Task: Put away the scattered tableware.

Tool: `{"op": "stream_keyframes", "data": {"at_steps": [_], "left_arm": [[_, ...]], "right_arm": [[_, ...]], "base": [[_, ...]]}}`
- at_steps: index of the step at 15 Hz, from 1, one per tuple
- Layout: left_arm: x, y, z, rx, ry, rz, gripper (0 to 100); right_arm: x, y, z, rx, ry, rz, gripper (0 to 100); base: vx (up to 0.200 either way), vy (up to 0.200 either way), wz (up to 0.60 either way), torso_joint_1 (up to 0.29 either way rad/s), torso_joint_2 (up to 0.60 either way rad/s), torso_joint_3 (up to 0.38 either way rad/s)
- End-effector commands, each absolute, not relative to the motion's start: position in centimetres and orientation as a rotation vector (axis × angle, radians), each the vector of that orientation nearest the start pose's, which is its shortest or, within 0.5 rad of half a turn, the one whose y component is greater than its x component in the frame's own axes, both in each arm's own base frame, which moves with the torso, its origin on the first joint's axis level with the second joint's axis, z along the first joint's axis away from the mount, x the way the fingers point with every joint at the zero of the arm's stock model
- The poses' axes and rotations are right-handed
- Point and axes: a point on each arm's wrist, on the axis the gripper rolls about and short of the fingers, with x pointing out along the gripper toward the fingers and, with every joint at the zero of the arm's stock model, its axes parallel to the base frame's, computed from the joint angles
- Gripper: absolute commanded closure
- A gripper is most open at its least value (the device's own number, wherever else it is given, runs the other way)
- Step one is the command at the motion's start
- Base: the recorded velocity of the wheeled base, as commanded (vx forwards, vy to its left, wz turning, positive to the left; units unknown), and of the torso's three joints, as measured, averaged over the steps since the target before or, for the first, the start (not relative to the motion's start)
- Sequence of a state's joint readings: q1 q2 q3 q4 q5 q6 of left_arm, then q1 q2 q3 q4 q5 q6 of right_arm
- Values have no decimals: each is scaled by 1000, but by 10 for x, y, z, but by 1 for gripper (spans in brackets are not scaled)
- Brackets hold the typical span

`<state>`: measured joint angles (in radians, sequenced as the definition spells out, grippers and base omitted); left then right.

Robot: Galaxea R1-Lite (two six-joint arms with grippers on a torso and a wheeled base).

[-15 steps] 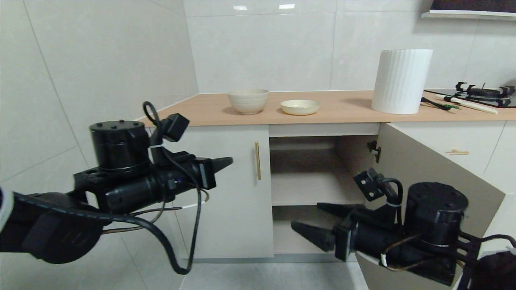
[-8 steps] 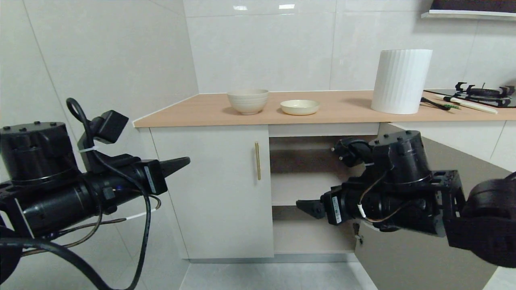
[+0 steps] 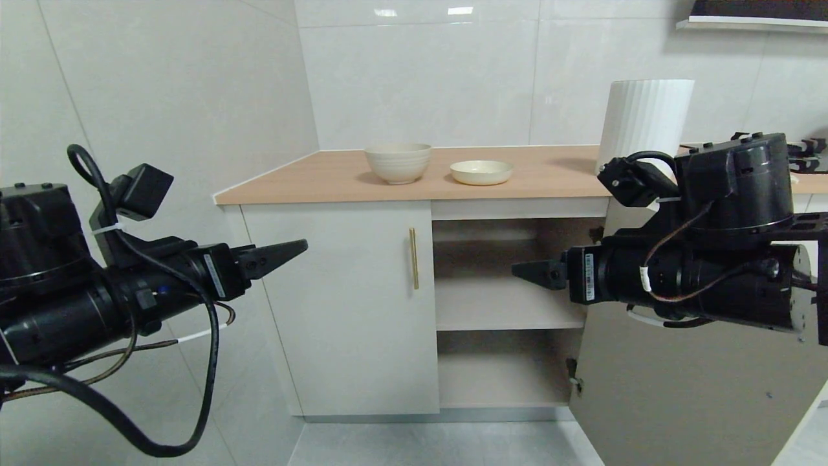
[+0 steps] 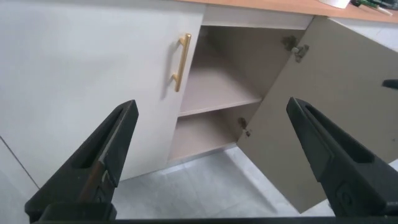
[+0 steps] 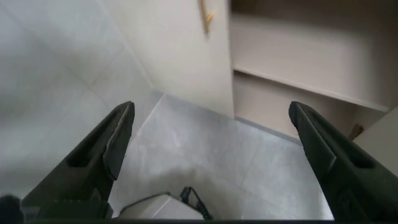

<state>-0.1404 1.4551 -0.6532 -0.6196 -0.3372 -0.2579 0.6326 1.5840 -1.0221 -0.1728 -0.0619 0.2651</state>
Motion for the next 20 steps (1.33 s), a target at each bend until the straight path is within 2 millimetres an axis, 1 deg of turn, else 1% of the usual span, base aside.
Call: {"op": "stream_keyframes", "data": {"at_steps": [1, 3, 7, 13, 19, 20], "left_arm": [[241, -42, 204, -271, 253, -450, 0], [240, -42, 205, -272, 252, -451, 0], [239, -42, 206, -272, 261, -453, 0], [240, -42, 207, -275, 276, -451, 0], [242, -42, 207, -258, 258, -452, 0], [242, -42, 208, -263, 258, -455, 0]], "right_arm": [[233, 166, 232, 123, 441, 502, 0], [235, 167, 230, 122, 448, 500, 0], [233, 166, 232, 123, 442, 502, 0], [233, 166, 231, 121, 448, 501, 0], [235, 167, 226, 112, 475, 494, 0], [235, 168, 226, 112, 476, 497, 0]], "base": [[0, 0, 0, 0, 0, 0], [0, 0, 0, 0, 0, 0], [0, 0, 0, 0, 0, 0], [200, 0, 0, 0, 2, 2], [0, 0, 0, 0, 0, 0], [0, 200, 0, 7, -2, 2]]}}
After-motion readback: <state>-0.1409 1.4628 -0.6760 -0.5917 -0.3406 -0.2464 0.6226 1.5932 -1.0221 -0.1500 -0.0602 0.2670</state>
